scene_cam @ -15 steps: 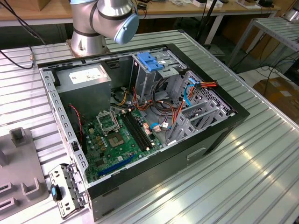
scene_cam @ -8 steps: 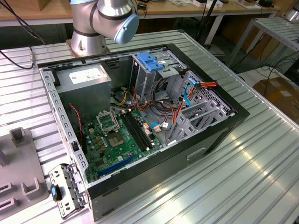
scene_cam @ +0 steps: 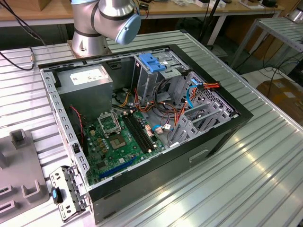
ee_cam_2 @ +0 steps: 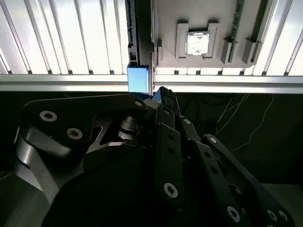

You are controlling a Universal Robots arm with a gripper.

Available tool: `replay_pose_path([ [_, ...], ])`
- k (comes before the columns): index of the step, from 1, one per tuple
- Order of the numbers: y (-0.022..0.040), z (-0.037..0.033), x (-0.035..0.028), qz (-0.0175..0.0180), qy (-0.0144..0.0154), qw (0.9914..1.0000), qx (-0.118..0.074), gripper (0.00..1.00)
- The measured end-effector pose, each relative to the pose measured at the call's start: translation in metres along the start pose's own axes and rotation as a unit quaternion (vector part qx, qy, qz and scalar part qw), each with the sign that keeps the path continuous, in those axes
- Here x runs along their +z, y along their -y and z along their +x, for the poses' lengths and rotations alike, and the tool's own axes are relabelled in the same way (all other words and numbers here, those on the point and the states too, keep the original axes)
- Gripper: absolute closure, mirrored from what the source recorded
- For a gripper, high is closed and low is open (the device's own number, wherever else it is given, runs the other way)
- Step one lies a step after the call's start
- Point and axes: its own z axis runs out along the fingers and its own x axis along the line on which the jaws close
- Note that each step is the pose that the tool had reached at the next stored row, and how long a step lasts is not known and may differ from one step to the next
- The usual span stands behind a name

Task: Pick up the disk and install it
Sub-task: 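Pick up the disk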

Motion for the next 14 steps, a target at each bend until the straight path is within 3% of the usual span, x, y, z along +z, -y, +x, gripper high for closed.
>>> replay_pose_path([
  [2,0.0001,0.0000,0.0006,0.0004,-0.0005,0.99992,-0.013,0.89],
  [7,0.0002,-0.0001,0.0041,0.0090,0.0050,0.99986,-0.013,0.89],
  [9,0.0000,-0.0007,0.0058,0.0126,0.0065,0.99964,-0.023,0.89],
  [14,0.0000,-0.0012,0.0089,0.0137,0.0048,0.99724,-0.073,0.89],
])
